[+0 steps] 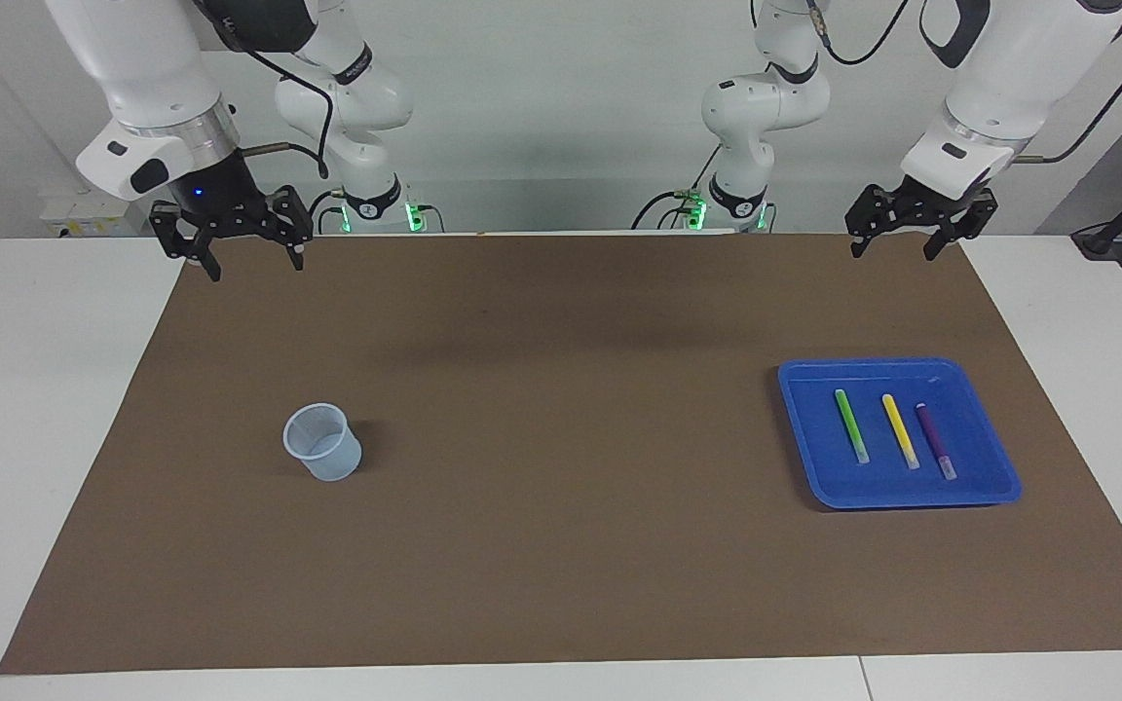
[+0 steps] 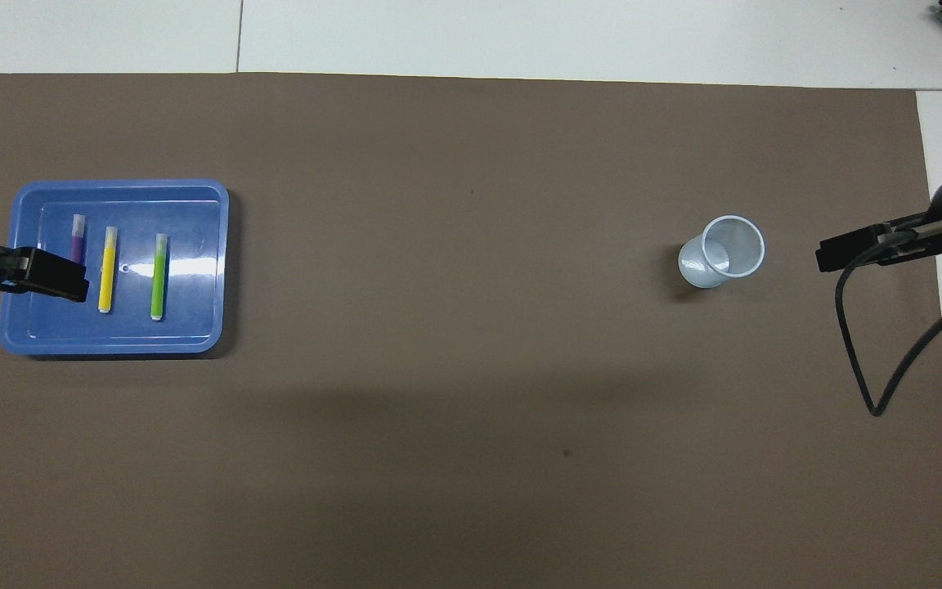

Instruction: Transfer and insert pens with both arms

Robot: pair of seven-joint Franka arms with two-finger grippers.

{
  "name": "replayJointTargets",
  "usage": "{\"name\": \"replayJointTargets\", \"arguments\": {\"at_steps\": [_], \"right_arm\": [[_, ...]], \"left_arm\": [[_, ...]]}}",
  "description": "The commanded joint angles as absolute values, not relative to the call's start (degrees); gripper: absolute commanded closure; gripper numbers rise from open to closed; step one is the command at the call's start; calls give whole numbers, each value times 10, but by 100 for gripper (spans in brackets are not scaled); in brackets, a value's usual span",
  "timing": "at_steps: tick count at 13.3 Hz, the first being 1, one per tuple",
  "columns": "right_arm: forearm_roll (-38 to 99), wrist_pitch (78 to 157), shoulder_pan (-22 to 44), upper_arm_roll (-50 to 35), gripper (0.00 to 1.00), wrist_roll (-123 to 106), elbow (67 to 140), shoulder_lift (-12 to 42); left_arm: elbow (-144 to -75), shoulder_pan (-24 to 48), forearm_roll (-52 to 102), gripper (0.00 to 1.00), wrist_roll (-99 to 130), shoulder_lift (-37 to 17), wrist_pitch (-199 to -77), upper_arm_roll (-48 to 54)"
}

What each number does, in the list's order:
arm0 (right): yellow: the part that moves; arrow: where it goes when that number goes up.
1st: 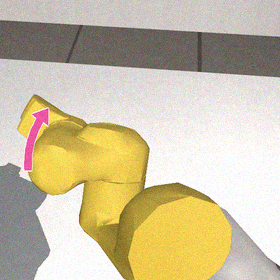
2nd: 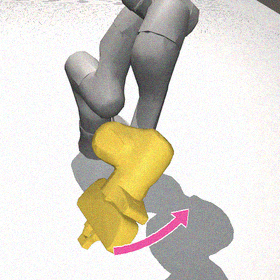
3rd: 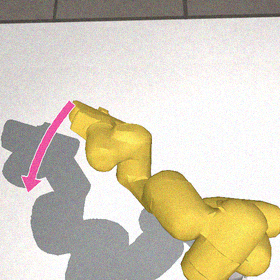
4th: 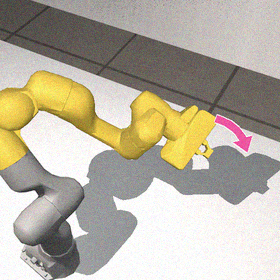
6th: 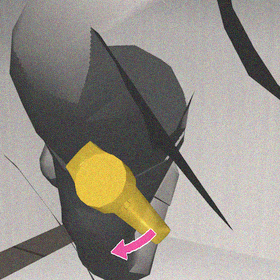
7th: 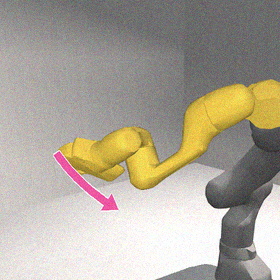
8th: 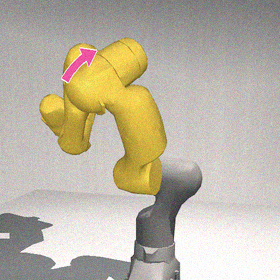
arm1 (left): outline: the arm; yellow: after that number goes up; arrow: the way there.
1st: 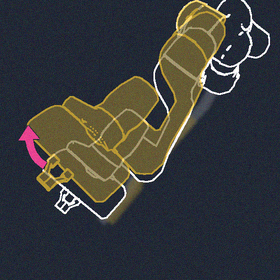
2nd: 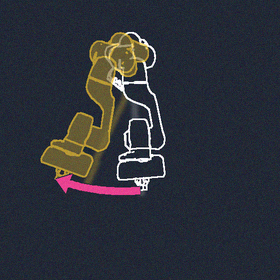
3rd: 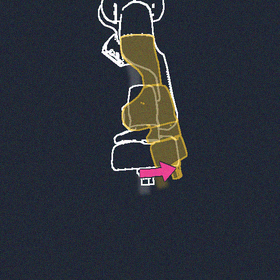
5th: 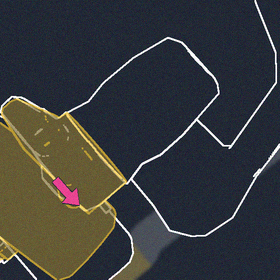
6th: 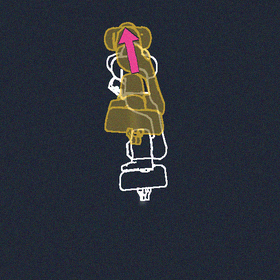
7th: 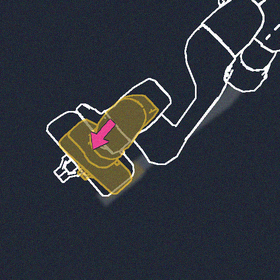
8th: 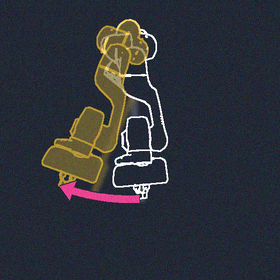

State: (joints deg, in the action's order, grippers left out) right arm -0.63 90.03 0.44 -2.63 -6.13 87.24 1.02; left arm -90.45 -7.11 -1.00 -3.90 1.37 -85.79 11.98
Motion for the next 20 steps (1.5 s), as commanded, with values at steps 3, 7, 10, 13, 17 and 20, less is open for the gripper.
{"name": "replayJointTargets", "arguments": {"at_steps": [3,7,10,13,17,20], "right_arm": [[-2,906,4,-23,0,-69,889,-4],[-2,906,4,-23,0,-69,889,-4],[-2,906,7,-23,0,-69,889,-2],[-1,905,8,-23,0,-69,889,1],[-1,904,7,-23,0,-69,889,2],[-1,902,6,-23,0,-69,891,1]], "left_arm": [[-926,-72,-17,0,-43,33,-870,117],[-926,-74,-17,0,-43,33,-867,117],[-927,-74,-17,0,-40,33,-874,117],[-942,-75,-16,0,-42,40,-875,117],[-985,-90,-15,0,-42,57,-929,117],[-1003,-90,-14,0,-40,59,-959,116]]}}
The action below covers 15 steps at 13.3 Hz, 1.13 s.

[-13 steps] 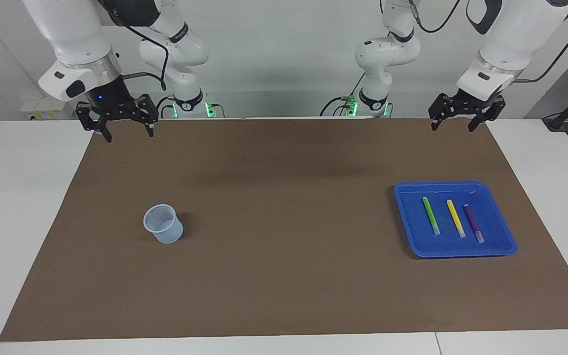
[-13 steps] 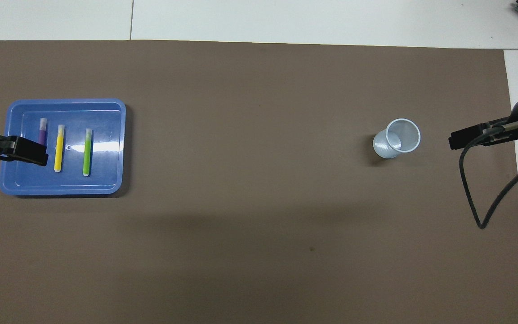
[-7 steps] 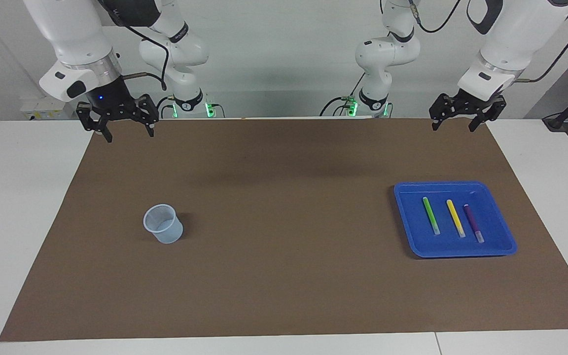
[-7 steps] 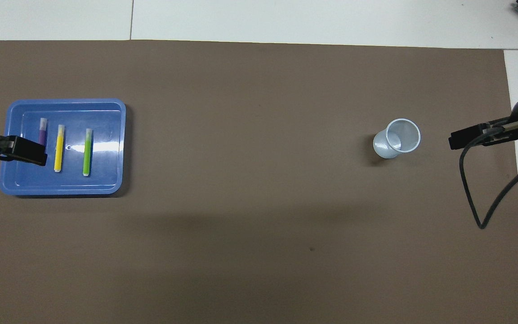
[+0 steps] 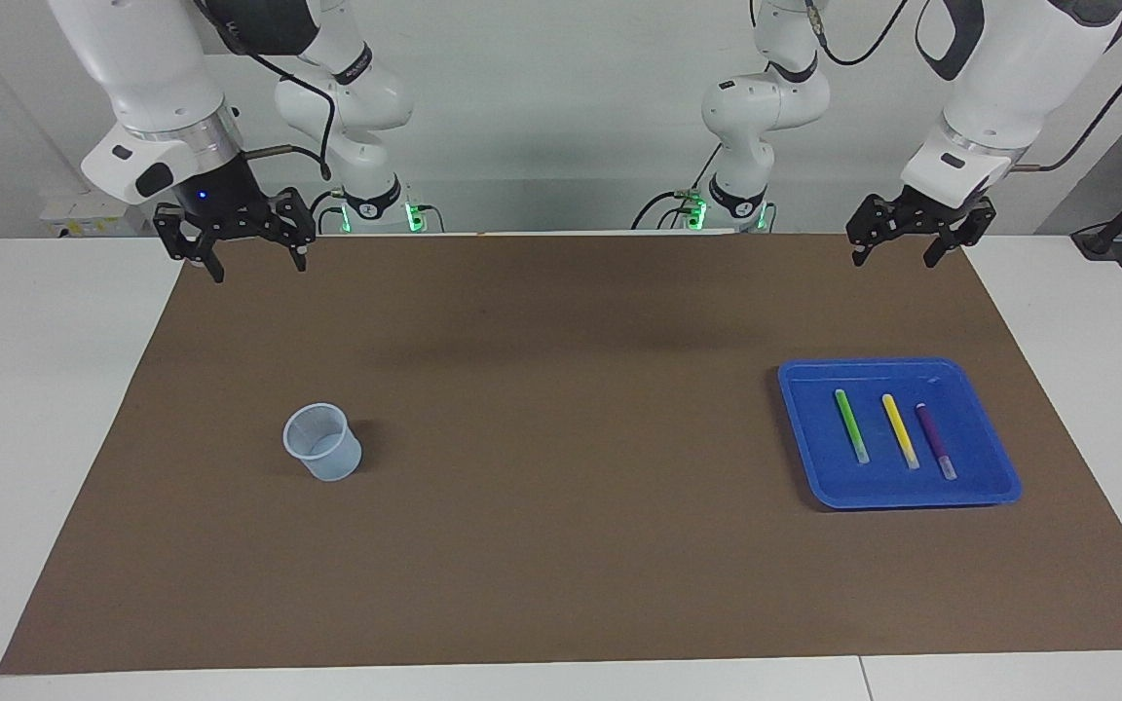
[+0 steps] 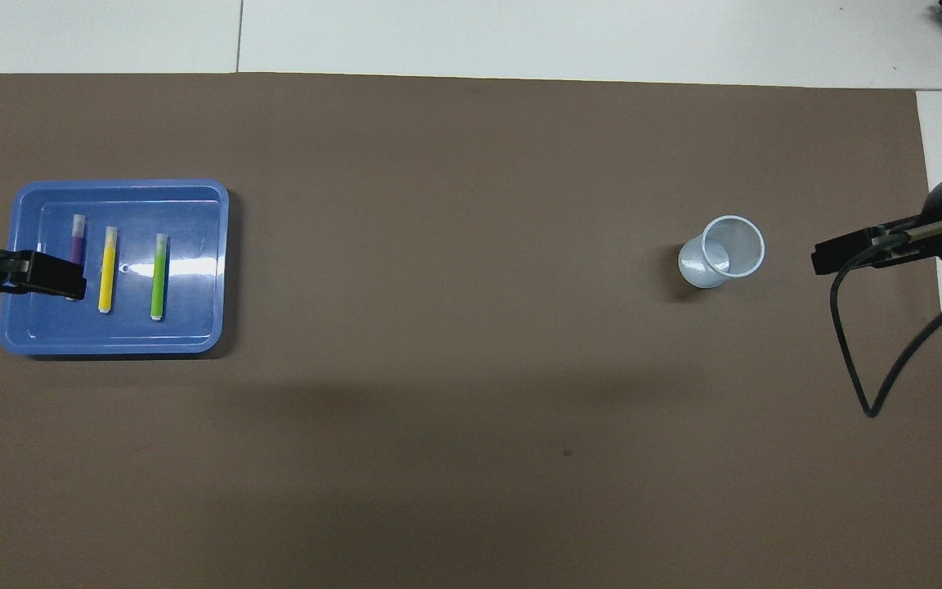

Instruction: Transfer and insert pens with both arms

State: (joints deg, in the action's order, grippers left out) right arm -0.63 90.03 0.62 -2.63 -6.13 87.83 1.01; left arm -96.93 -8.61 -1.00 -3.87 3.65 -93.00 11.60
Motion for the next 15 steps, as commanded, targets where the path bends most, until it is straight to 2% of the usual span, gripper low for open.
{"name": "replayJointTargets", "arguments": {"at_steps": [1,5,9,15], "right_arm": [[-1,901,4,-23,0,-69,891,1],[-1,905,-11,-23,0,-69,891,2],[-1,905,-15,-23,0,-69,891,2],[-1,904,-15,-23,0,-69,892,2]], "left_arm": [[-1011,-90,-14,0,-40,60,-969,116],[-1033,-92,-13,1,-42,53,-999,117],[-1097,-89,-11,1,-41,46,-1073,117],[-1114,-85,-11,1,-35,17,-1123,117]]}}
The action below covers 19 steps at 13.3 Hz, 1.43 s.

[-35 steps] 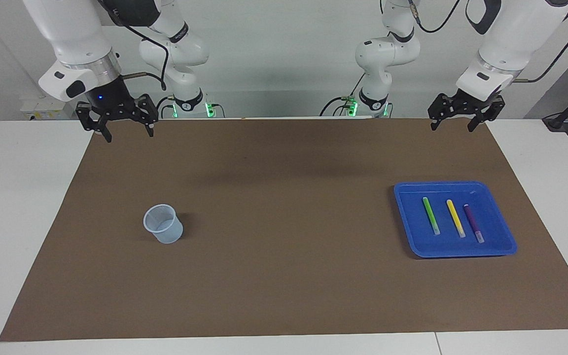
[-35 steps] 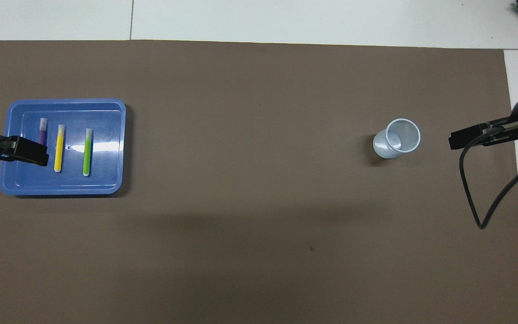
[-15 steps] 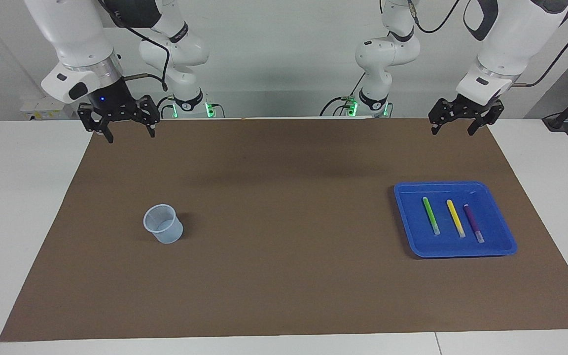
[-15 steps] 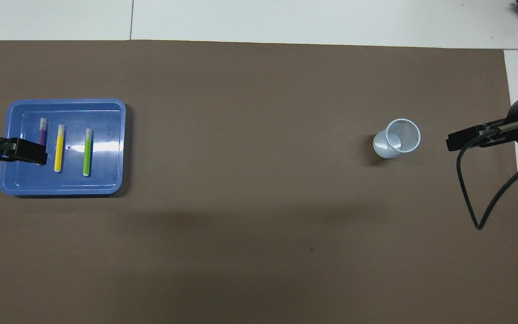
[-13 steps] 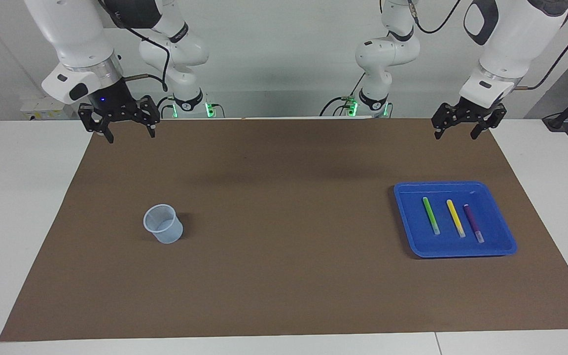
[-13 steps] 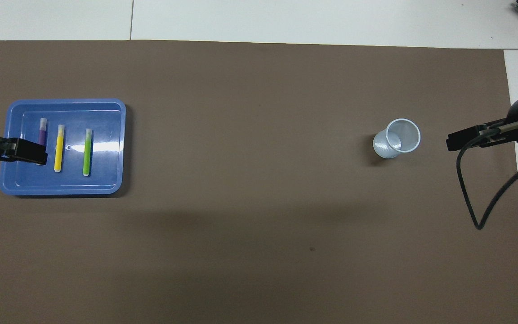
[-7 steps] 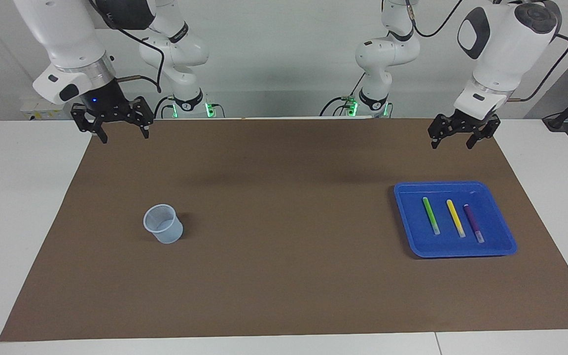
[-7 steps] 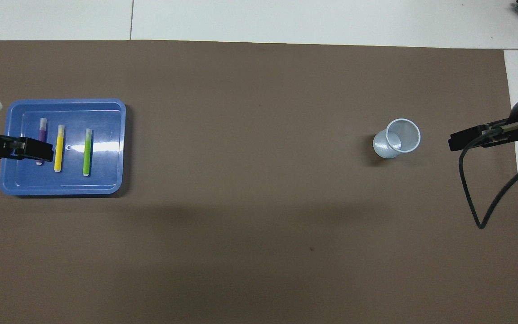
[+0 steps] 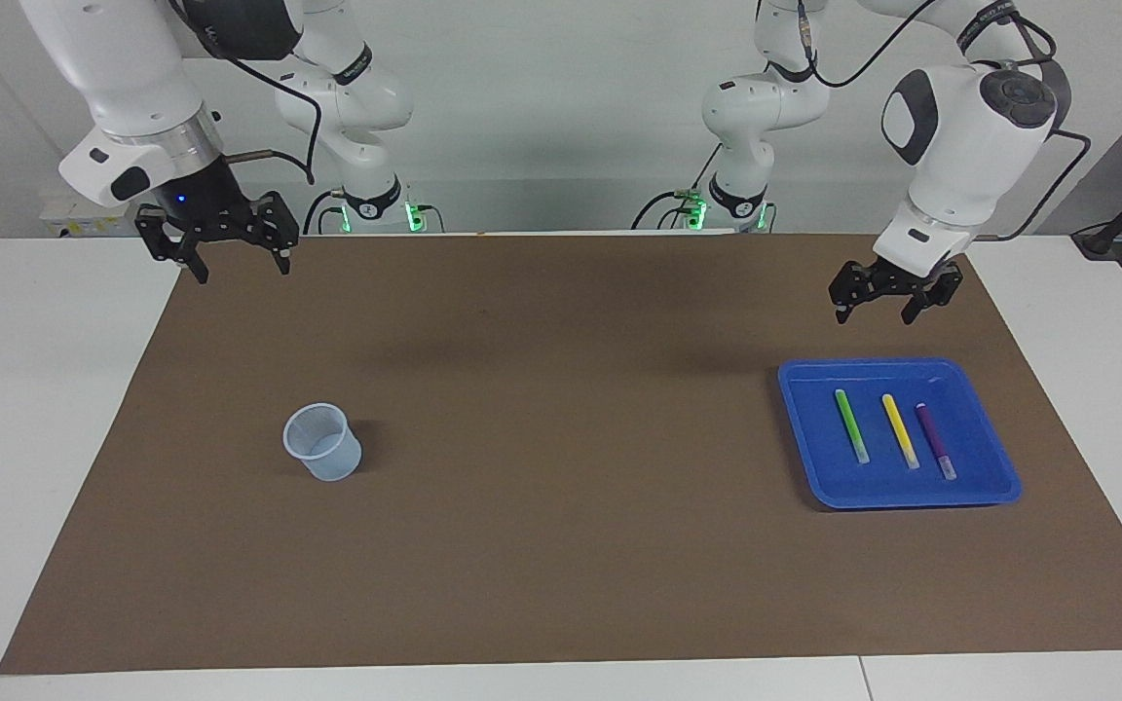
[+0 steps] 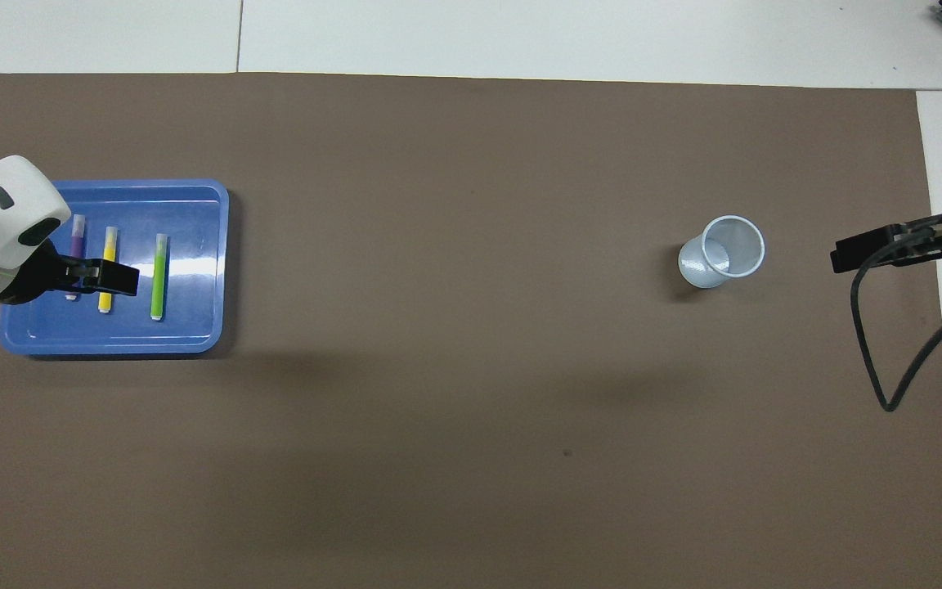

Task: Transfer and insert pens with both arms
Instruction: 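Lower the left gripper over the green pen in the blue tray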

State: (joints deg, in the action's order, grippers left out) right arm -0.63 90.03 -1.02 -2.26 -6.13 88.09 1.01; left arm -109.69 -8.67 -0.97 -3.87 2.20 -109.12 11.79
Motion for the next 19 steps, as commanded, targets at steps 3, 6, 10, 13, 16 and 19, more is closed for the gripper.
{"name": "replayJointTargets", "arguments": {"at_steps": [3,6,10,13,16,19], "right_arm": [[-1,905,-14,-23,0,-69,891,2],[-1,904,-14,-23,0,-70,892,2],[-1,898,-15,-23,0,-71,892,1],[-1,898,-16,-23,0,-74,892,1],[3,904,-5,-29,0,-77,905,-4],[24,901,-5,-31,0,-77,904,-4]], "left_arm": [[-1121,-85,-11,1,-35,-1,-1152,117],[-1121,-89,-10,1,-19,-29,-1185,117],[-1121,-94,-9,1,-18,-54,-1224,117],[-1121,-118,-10,2,-20,-95,-1261,116],[-1119,-123,-10,2,-22,-123,-1284,116],[-1116,-131,-11,4,-27,-159,-1318,116]]}}
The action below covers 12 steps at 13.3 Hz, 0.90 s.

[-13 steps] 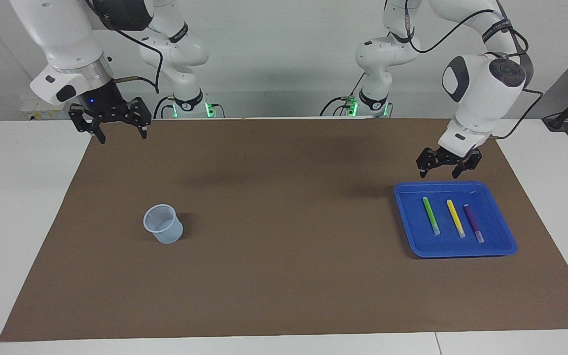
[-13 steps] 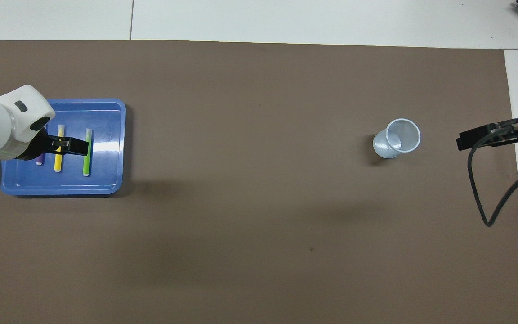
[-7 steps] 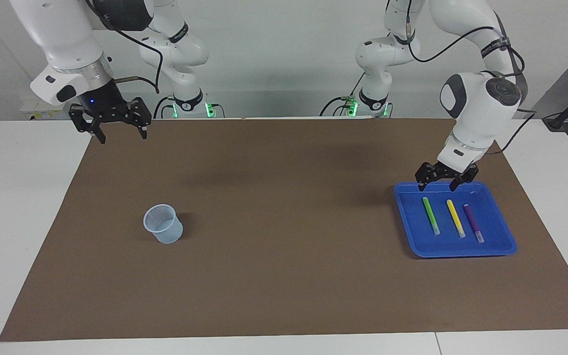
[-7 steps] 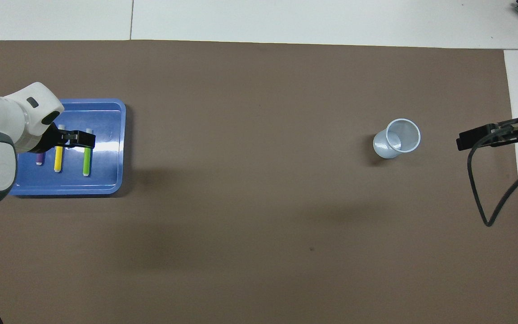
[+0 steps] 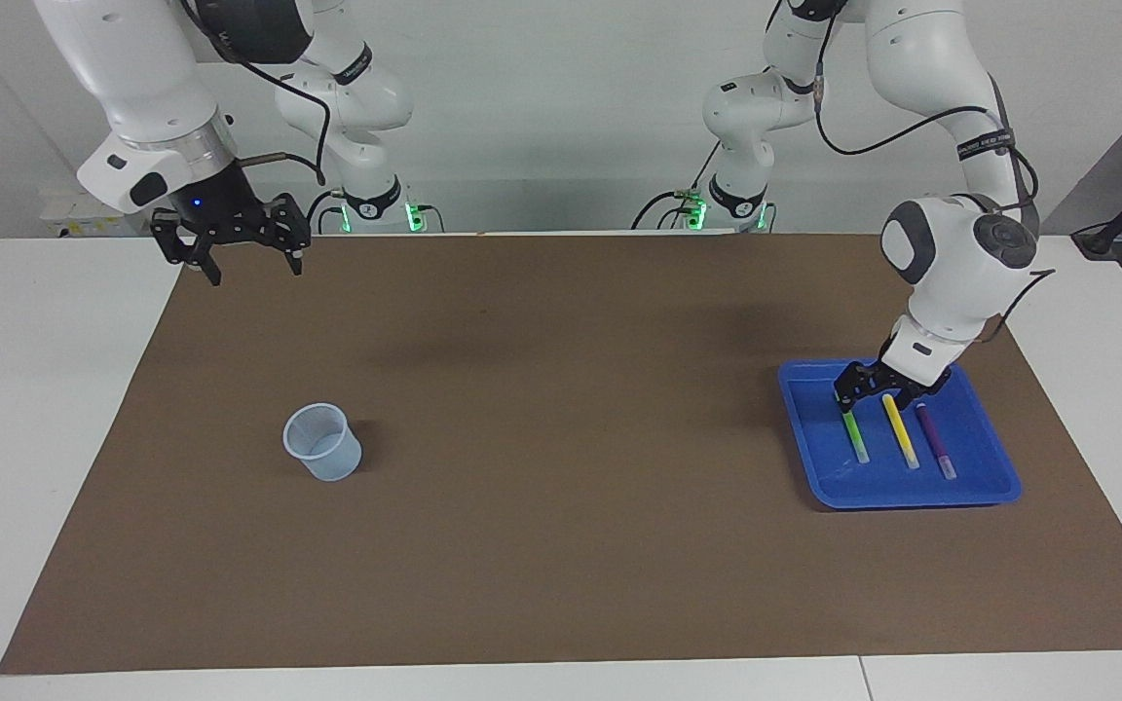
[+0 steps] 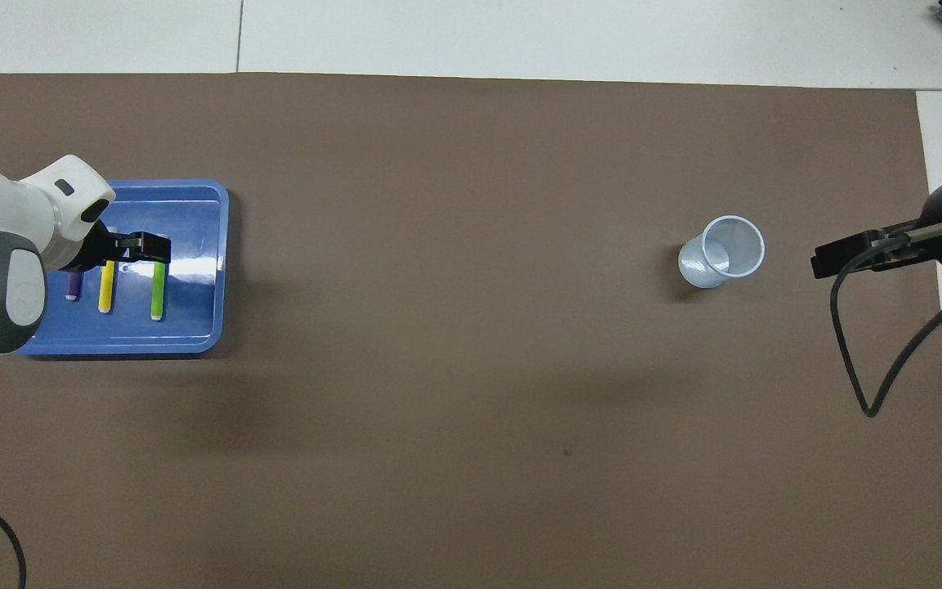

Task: Transfer and insert pens with both arms
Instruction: 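Lower the left gripper over the green pen in the blue tray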

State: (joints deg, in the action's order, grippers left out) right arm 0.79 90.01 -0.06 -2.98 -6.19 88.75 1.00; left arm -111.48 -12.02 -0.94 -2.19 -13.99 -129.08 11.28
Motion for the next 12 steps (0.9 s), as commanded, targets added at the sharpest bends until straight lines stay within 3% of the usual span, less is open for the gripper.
{"name": "replayJointTargets", "arguments": {"at_steps": [1,12], "right_arm": [[24,902,-5,-31,0,-75,903,-4],[25,908,-2,-40,0,-72,905,-4]], "left_arm": [[-1114,-137,-11,5,-29,-170,-1327,116],[-1108,-140,-11,19,-27,-192,-1342,117]]}}
